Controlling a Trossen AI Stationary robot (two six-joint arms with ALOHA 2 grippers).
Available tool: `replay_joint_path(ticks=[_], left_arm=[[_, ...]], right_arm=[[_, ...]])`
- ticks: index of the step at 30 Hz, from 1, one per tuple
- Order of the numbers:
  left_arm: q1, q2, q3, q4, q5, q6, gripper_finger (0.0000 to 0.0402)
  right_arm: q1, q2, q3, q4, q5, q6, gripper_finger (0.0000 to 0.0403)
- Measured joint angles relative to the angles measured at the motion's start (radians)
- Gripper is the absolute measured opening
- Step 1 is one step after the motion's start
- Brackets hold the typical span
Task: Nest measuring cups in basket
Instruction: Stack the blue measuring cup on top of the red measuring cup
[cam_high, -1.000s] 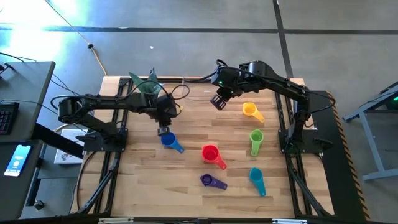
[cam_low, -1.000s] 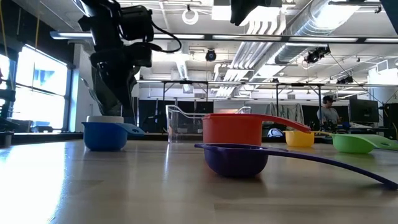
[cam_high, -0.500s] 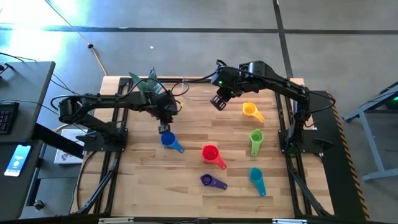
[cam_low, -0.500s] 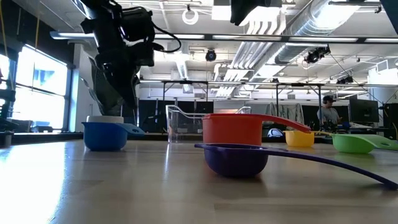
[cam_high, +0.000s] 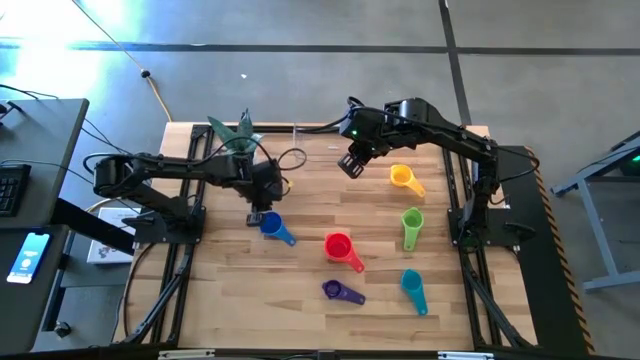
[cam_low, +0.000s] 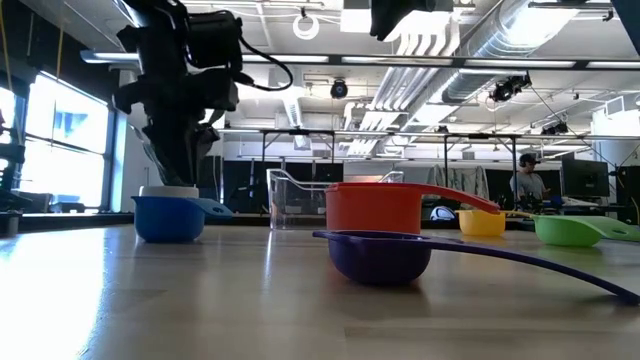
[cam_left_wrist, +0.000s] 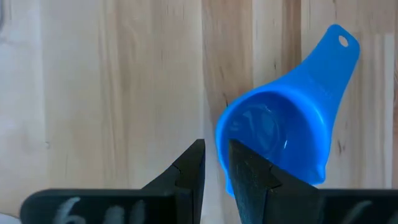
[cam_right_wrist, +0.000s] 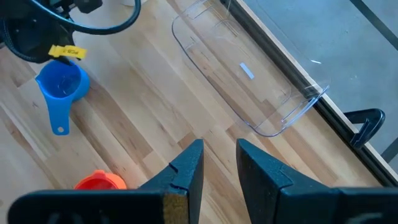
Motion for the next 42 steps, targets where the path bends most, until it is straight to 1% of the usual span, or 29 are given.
replay_joint_path(ticks=[4, 8, 14, 18, 26, 34, 42], left_arm=[[-0.011, 0.0, 0.0, 0.0, 0.0, -0.002, 0.006], [-0.013, 0.0, 0.0, -0.002, 0.0, -0.051, 0.006], [-0.013, 0.0, 0.0, -0.002, 0.001, -0.052, 0.006], [-0.014, 0.01, 0.0, 0.004, 0.024, -0.052, 0.006], [-0.013, 0.045, 0.0, 0.001, 0.023, -0.028, 0.006], [-0.003, 0.044, 0.0, -0.003, 0.022, -0.044, 0.006], [-0.003, 0.104, 0.0, -0.011, 0.032, -0.044, 0.006]], right_arm=[[0.001, 0.0, 0.0, 0.0, 0.0, 0.0, 0.0087], [0.001, 0.0, 0.0, 0.0, 0.0, 0.0, 0.0087], [0.001, 0.0, 0.0, 0.0, 0.0, 0.0, 0.0087], [0.001, 0.0, 0.0, 0.0, 0.0, 0.0, 0.0087], [0.001, 0.0, 0.0, 0.0, 0.001, 0.0, 0.0087], [0.001, 0.0, 0.0, 0.0, 0.006, 0.0, 0.0087], [0.001, 0.0, 0.0, 0.0, 0.006, 0.0, 0.0087]])
